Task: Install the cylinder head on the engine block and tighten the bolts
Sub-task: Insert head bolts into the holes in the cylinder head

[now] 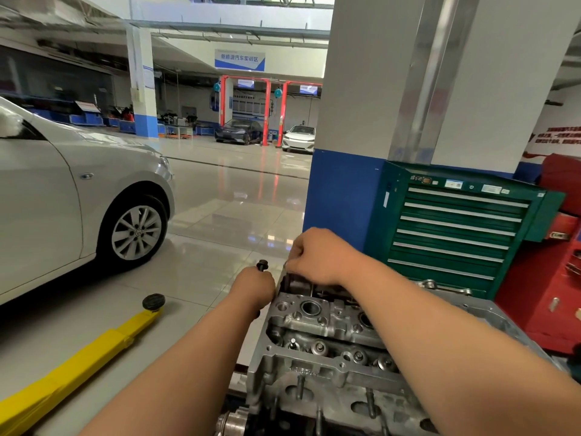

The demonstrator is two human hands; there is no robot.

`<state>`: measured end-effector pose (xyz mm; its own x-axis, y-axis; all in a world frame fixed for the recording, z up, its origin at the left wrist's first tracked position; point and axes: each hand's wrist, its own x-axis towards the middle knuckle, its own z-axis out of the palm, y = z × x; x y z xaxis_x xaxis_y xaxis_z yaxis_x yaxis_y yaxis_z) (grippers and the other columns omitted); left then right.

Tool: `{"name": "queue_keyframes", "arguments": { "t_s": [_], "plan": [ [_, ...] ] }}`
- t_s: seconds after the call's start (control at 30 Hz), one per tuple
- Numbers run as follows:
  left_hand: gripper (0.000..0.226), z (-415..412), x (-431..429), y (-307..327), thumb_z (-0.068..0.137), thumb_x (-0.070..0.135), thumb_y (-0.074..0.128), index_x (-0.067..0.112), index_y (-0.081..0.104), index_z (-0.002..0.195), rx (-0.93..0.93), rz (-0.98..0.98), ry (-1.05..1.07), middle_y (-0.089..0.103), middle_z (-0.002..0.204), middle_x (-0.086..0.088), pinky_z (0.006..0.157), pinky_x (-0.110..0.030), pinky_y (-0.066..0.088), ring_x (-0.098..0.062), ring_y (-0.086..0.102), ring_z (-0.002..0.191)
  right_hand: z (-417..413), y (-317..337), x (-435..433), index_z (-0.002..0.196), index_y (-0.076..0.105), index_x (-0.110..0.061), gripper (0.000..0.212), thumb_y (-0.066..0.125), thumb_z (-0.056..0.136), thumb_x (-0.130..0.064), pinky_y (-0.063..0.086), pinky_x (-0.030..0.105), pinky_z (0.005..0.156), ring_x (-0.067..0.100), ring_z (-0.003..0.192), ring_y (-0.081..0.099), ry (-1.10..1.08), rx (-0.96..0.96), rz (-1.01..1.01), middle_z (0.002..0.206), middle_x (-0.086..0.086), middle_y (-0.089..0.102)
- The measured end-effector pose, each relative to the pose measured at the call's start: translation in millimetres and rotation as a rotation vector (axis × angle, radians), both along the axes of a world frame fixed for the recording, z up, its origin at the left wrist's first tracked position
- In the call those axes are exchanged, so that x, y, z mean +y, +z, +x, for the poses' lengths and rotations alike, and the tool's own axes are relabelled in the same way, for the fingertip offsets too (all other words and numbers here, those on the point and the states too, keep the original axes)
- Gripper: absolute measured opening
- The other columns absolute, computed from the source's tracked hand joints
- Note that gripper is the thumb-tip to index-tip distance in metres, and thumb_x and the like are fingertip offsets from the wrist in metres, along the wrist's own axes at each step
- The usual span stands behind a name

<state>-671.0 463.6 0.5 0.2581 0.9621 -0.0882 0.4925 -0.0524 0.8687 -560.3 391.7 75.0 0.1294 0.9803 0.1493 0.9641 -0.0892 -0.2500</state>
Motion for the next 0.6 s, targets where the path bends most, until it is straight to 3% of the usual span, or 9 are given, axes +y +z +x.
{"name": "queue_keyframes", "arguments": {
  "t_s": [0.17, 0.3, 0.5, 0.6],
  "plan": [
    [0.020, -20.0, -2.5, -9.5, 0.097, 0.018, 0.041, 0.012, 0.060, 0.096, -0.207, 0.005, -0.018, 0.053, 0.077, -0.009, 0.042, -0.020, 0.026, -0.018, 0.036, 0.051, 2.7, 55.8, -26.1, 0.083, 0.072, -0.024, 0.009, 0.069, 0.081, -0.032, 0.049, 0.021, 0.062, 0.007, 0.076, 0.063, 0.019, 0.220, 0.212, 0.080, -0.011, 0.069],
    [0.022, -34.2, -18.3, -4.9, 0.096, 0.027, 0.047, 0.012, 0.062, 0.089, -0.256, 0.018, -0.078, 0.049, 0.069, -0.004, 0.042, -0.017, 0.022, -0.015, 0.031, 0.049, -14.2, 60.7, -56.4, 0.075, 0.073, -0.029, 0.007, 0.070, 0.078, -0.035, 0.044, 0.011, 0.050, -0.005, 0.065, 0.061, 0.128, 0.198, 0.082, 0.071, -0.021, 0.068],
    [0.026, -53.0, -48.1, -4.2, 0.094, 0.027, 0.050, 0.004, 0.062, 0.094, -0.259, 0.060, -0.094, 0.044, 0.069, -0.005, 0.039, -0.016, 0.021, -0.015, 0.028, 0.049, -29.9, 26.7, -64.1, 0.082, 0.070, -0.024, 0.004, 0.068, 0.083, -0.027, 0.045, 0.020, 0.061, 0.005, 0.073, 0.060, 0.090, 0.251, 0.089, 0.080, -0.011, 0.068],
    [0.023, -60.8, -60.0, -3.6, 0.095, 0.029, 0.051, 0.008, 0.060, 0.089, -0.263, 0.066, -0.099, 0.043, 0.069, -0.004, 0.039, -0.016, 0.021, -0.014, 0.028, 0.047, -28.9, 30.3, -70.1, 0.080, 0.071, -0.024, 0.005, 0.069, 0.083, -0.028, 0.042, 0.014, 0.051, -0.003, 0.063, 0.059, 0.088, 0.215, 0.077, 0.076, -0.013, 0.066]
  ]
}}
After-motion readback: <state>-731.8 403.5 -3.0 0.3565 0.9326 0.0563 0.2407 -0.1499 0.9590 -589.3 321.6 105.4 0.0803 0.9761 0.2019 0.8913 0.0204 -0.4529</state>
